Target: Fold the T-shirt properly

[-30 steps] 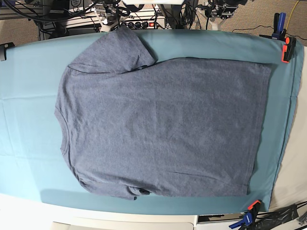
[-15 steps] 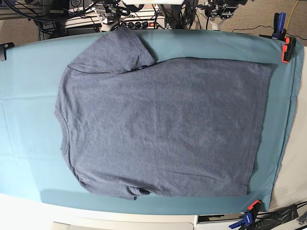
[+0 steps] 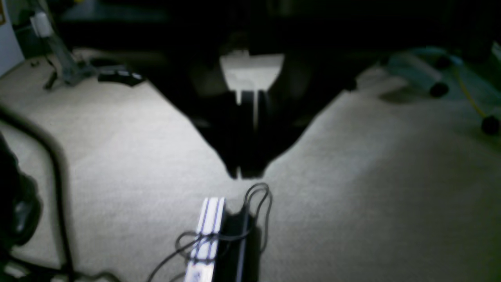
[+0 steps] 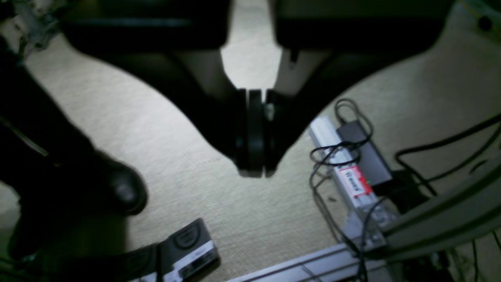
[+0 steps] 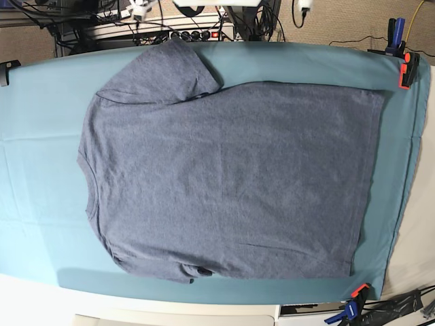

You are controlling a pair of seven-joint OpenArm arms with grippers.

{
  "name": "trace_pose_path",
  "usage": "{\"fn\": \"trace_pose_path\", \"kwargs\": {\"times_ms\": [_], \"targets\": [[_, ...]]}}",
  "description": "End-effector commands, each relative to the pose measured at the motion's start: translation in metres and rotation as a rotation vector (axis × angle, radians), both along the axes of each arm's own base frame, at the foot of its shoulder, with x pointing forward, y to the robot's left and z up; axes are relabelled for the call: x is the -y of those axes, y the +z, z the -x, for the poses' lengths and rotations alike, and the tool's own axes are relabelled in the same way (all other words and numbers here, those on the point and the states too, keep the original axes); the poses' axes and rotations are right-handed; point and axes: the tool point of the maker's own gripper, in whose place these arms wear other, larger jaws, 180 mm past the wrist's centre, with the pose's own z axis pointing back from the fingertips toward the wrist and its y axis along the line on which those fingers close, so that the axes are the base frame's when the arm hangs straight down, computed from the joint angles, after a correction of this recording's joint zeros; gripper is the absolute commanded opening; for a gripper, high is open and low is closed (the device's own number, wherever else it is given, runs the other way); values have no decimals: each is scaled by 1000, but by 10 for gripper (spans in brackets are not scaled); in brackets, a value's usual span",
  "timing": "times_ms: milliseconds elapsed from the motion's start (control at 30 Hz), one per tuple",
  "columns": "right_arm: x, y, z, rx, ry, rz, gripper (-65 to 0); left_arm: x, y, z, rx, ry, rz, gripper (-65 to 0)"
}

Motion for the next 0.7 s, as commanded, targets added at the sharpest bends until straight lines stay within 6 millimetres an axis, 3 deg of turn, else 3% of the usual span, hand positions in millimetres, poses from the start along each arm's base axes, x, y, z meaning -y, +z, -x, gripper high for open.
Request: {"fn": "trace_pose_path", "kwargs": {"times_ms": [0,200,367,533,667], "targets": [[15,6,9,2,9,31,-650,-11,5,14,-14,-11,-12,-650],[59,39,23,36,87,120,-650,-49,41,17,92,-85,-21,-650],[91,79,16,108,190,197,-650,-89,78,-2,171,-95,-68,-650],[99,127,-7,213,310,246,-650,-129,120,-26,234,-161,-117,-650],[92,167,-31,299,401,264,-650,-143,157,-49,301,-227,-125,-650]]}}
